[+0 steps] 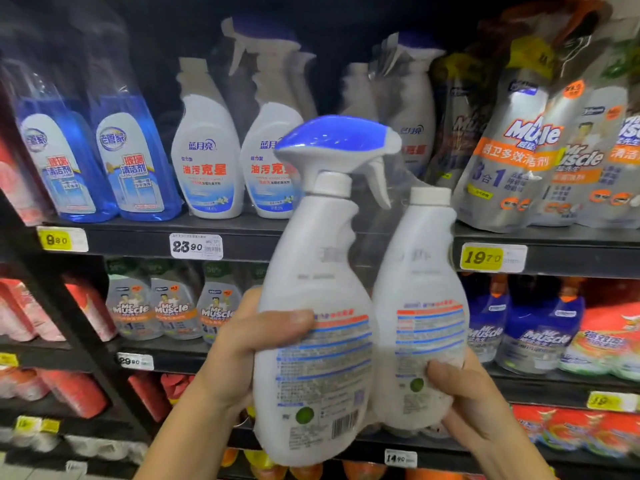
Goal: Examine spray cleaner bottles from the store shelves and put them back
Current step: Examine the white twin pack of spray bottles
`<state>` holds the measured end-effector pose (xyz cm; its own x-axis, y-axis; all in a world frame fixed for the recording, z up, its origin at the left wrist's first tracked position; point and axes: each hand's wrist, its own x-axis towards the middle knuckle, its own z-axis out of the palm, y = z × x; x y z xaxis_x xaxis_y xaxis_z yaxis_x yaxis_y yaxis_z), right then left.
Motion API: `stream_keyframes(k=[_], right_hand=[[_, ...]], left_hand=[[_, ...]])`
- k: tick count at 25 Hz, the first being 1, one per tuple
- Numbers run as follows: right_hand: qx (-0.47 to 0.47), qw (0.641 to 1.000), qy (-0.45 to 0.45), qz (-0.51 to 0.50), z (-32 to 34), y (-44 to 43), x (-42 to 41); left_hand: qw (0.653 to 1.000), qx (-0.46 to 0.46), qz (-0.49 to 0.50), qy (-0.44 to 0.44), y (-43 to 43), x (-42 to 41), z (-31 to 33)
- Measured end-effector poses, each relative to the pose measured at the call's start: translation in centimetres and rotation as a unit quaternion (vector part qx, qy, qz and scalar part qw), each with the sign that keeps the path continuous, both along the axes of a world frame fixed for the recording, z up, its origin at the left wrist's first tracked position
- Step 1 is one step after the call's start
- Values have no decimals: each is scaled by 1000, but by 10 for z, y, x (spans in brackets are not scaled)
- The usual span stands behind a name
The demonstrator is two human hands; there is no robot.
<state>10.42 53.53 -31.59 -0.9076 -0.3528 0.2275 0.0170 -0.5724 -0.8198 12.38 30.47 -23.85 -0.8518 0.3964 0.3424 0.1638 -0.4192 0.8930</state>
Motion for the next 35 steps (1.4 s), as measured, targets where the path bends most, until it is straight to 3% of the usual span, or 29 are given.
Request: stream_keyframes(k=[3,8,16,25,31,35], right_hand=[[54,998,-14,-30,16,4,2],[142,989,-23,-42,47,3,7],[176,973,-147,-6,75,-4,-1],[142,979,-146,8,84,-3,-5],[93,992,-83,24,62,0,-3],[67,994,-29,-80,40,-2,11]], left_hand=[[994,60,42,-79,-3,-5,-6],[975,114,129,-138,-1,-8,-16],[927,149,194,-283,-2,-7,-30],[923,154,228,-268,-11,-2,-21],[971,101,184,-112,-6,3,-5],[981,19,187,-45,-4,2,-1]])
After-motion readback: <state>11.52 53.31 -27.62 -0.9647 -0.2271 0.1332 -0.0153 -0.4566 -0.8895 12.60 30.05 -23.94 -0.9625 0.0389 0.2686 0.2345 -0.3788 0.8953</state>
